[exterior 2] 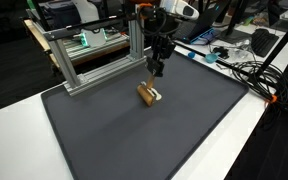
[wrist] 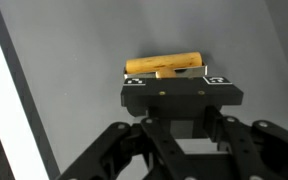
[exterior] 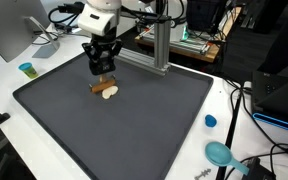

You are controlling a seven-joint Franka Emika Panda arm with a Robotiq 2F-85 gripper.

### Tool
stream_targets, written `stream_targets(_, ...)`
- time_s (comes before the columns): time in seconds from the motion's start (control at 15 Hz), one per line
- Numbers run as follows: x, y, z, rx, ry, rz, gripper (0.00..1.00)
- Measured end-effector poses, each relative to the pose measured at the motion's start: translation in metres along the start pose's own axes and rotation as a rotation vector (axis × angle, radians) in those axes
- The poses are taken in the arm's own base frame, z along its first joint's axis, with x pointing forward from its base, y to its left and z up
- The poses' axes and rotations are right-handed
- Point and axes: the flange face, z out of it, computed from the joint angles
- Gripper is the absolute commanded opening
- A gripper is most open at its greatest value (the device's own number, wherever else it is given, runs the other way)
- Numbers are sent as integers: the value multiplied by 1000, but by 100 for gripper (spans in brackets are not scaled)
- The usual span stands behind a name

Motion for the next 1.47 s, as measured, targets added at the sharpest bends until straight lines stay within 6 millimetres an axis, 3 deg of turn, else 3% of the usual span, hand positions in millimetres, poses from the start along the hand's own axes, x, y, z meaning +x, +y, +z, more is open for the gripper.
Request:
stream_targets(0.4,-2,-8,-30,-45,35,-15,21)
stream_targets(0.8,24,-22,-7,-18,19,-62,21)
stream_targets(1.47,54,-38,-22,-6,49,-289,21)
